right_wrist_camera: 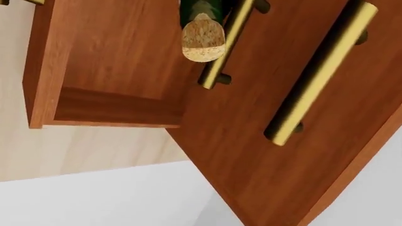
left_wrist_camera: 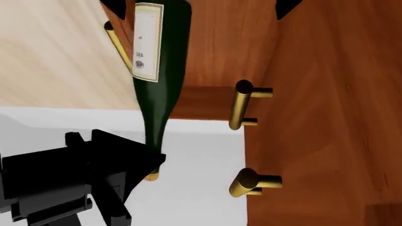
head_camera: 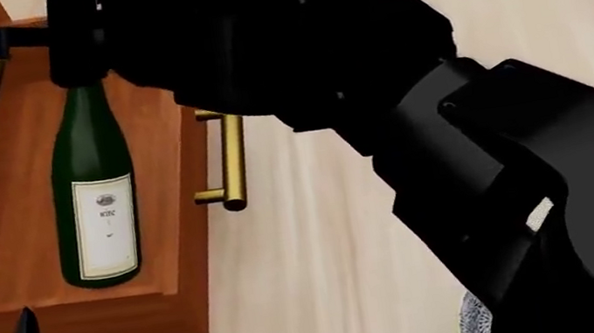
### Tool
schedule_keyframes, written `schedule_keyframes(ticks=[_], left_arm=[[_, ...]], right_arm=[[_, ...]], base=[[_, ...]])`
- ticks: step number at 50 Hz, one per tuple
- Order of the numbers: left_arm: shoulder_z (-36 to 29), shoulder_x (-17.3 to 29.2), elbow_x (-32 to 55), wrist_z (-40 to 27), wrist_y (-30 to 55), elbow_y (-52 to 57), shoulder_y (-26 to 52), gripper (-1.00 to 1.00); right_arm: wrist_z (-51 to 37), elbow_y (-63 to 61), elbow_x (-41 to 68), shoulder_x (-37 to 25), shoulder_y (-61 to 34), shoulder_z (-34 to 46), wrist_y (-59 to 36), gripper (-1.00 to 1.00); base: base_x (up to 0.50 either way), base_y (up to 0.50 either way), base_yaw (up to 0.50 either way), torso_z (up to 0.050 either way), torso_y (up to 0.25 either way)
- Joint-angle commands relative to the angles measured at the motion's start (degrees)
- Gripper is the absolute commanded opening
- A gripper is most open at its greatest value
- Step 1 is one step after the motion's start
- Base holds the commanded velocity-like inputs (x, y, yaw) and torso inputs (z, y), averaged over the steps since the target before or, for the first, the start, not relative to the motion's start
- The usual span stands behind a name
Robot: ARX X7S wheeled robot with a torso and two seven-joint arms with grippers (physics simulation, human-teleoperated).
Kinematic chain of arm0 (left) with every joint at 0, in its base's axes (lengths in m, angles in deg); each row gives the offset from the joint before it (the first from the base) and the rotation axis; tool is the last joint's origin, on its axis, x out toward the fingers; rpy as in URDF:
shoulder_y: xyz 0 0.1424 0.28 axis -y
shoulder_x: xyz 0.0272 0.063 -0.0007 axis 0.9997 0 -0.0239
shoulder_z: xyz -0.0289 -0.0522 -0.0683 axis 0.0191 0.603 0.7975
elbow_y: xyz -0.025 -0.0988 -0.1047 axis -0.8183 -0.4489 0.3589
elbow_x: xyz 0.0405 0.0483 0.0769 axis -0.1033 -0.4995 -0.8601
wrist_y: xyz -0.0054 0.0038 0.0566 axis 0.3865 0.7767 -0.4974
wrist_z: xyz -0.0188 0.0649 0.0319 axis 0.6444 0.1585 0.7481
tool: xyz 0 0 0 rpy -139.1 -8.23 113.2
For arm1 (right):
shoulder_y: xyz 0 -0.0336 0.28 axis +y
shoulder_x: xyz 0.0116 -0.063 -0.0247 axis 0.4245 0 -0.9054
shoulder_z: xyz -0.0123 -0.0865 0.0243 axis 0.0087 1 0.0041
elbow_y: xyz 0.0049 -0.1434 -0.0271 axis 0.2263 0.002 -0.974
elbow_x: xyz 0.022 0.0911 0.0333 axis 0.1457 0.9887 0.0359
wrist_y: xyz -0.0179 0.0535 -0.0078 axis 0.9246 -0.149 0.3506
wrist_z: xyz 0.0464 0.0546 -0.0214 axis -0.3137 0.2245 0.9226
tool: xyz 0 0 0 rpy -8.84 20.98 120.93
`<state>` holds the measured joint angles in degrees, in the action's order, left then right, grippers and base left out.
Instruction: Put the wine bottle in the bottom drawer of the cabinet.
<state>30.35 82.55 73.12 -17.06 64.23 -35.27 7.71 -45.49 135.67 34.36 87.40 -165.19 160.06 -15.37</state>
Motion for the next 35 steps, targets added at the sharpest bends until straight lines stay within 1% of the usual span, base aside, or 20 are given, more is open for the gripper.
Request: schedule_keyframes(ticks=[1, 35], left_arm=[[-0.1, 0.0, -0.1, 0.0, 0.0, 0.1, 0.0, 1.00], [-0.1, 0.2, -0.6, 0.6, -1.3, -0.3, -0.7, 1.00]], right_arm=[[-2.4, -2.2, -0.8, 2.0, 4.9, 9.7, -1.7, -1.00], [-3.4, -4.7, -4.0, 2.0, 5.0, 9.4, -3.5, -1.00]], base=[[0.00, 0.00, 0.00, 0.002, -0.137], [0.00, 0.00, 0.00, 0.002, -0.138]])
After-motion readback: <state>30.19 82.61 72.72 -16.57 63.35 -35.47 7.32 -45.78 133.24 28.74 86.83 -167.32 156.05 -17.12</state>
